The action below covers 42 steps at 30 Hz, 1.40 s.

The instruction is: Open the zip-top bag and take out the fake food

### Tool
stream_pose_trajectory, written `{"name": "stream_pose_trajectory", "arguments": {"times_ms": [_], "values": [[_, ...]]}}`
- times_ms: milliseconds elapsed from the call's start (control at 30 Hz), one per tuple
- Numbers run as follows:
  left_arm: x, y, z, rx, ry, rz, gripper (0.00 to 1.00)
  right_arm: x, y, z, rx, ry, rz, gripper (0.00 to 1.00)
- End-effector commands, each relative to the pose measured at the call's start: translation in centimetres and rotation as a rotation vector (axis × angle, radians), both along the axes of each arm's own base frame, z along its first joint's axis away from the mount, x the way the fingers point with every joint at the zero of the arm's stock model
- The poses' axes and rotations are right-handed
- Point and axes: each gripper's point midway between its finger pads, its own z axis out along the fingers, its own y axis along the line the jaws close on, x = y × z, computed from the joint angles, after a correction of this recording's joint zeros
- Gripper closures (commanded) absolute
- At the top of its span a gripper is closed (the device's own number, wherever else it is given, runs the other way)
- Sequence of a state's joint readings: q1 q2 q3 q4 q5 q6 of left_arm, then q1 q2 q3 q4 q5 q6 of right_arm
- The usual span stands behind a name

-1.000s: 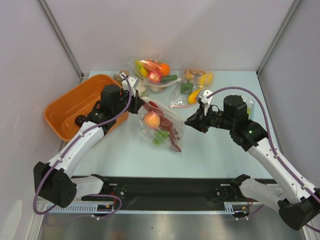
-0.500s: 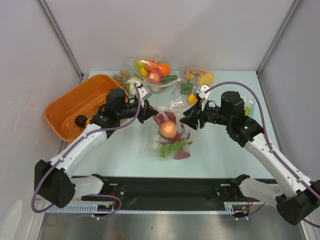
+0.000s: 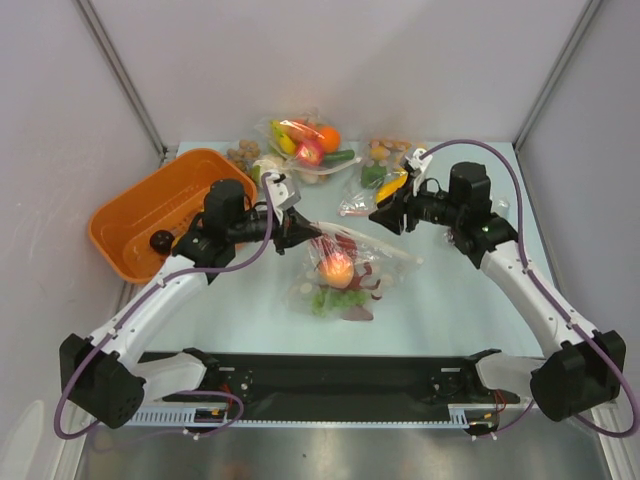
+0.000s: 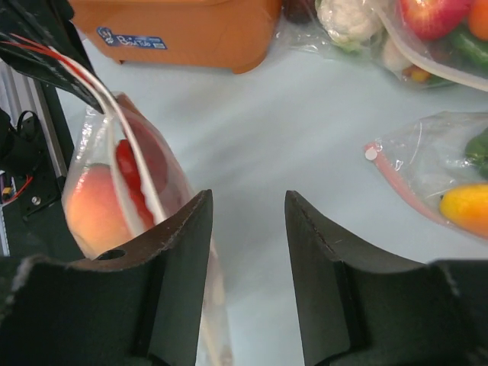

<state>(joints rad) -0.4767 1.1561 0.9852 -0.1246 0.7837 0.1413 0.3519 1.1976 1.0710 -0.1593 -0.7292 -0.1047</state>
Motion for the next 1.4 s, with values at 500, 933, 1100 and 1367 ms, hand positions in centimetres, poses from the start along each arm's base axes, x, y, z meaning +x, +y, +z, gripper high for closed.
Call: {"name": "stream_pose_trajectory", "arguments": {"times_ms": [500,933,1100,1367], "values": [[-1.6,-0.4,2.7,-0.039,-0.11,-0.079,1.0,-3.1,3.2,-0.2,0.02,0.055,0.235,0.52],[-1.7,-0.5,2.8,-0.033,-0.123,-0.075,1.0,-4.2,4.1,-2.8,-0.043,0.146,0.289,0.7],[-1.5,-0.5,2.8,-0.035,-0.125,-0.062,1.0,-4.5,4.0,-2.9,-0.042,0.141,0.289,1.0],[0.6,0.3,3.4,-0.038,-0.118,0.086,0.42,-1.0,1.6,-0.7,-0.04,0.085,0.018,1.0]]}}
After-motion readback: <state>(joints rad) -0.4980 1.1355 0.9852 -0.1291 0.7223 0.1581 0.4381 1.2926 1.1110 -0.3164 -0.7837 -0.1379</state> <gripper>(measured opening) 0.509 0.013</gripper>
